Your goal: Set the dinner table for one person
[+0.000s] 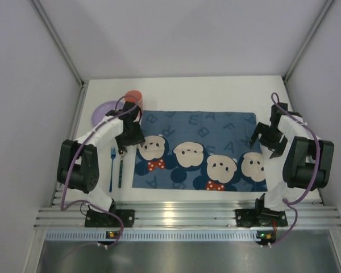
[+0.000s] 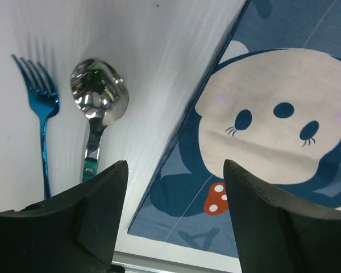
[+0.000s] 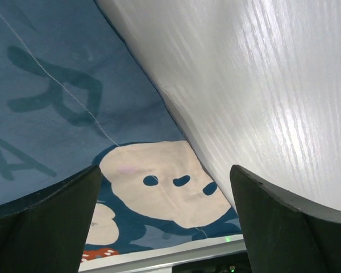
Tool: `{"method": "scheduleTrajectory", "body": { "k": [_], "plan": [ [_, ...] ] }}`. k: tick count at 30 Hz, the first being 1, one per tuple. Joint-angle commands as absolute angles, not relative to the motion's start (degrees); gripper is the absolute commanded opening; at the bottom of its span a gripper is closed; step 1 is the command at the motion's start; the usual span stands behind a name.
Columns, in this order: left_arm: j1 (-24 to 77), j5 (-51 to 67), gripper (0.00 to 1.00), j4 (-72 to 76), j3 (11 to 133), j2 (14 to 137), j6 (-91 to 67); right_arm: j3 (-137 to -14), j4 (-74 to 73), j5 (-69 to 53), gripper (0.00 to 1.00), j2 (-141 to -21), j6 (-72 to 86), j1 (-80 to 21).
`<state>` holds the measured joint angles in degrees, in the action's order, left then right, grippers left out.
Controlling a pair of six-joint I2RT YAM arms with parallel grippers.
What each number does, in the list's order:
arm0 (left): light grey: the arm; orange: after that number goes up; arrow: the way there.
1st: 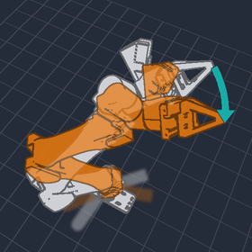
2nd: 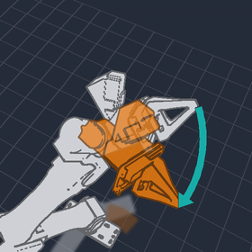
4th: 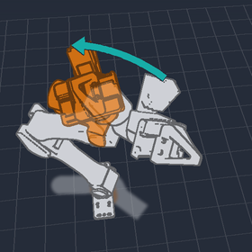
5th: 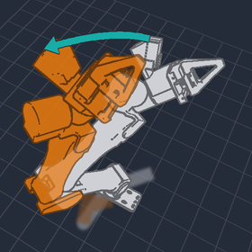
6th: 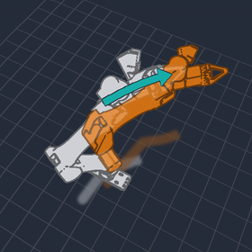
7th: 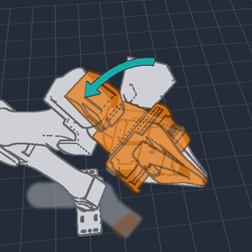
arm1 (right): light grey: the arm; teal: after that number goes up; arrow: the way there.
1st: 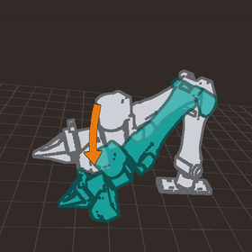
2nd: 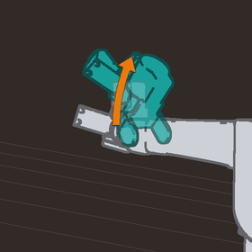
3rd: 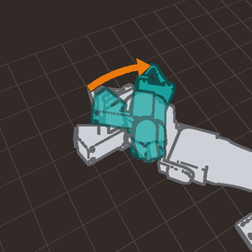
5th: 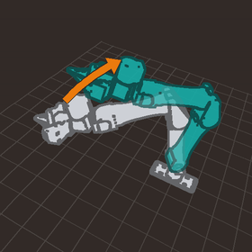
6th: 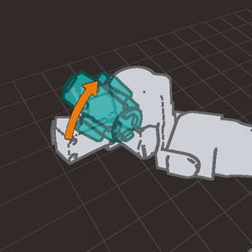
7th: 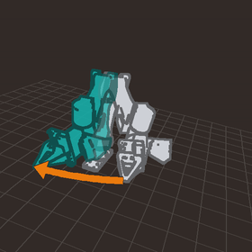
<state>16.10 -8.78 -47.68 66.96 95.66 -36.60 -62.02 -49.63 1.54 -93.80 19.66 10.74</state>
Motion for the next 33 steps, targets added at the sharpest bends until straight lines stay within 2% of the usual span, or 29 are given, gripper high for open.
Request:
{"method": "scheduleTrajectory", "body": {
  "k": [1,6,9,13,18,26,33],
  "plan": [
    [16.0,-11.9,0.74,-53.2,69.6,89.3,-38.3,-65.0,-48.7,1.2,0.96,-90.4,18.2,10.9],
    [15.7,-17.2,0.73,-54.1,73.4,87.5,-38.5,-62.6,-47.6,-1.4,0.96,-89.0,18.7,10.3],
    [15.3,-18.5,0.69,-53.9,75.3,88.5,-38.1,-60.9,-42.5,-12.3,0.9,-88.3,17.8,8.4],
    [13.4,-23.0,0.7,-52.5,75.4,88.9,-37.9,-61.5,-40.6,-15.2,0.85,-89.0,19.2,4.1],
    [6.2,-15.3,0.72,-46.6,73.4,87.7,-37.2,-66.0,-40.0,-15.7,0.76,-94.9,21.2,-3.5],
    [-1.1,-13.8,0.71,-43.2,73.5,88.9,-35.5,-74.0,-40.5,-14.9,0.72,-107.6,20.4,-5.5],
    [-8.3,-9.1,0.71,-39.1,70.3,90.5,-37.3,-78.3,-40.7,-16.2,0.69,-112.1,18.7,-6.5]
  ]
}}
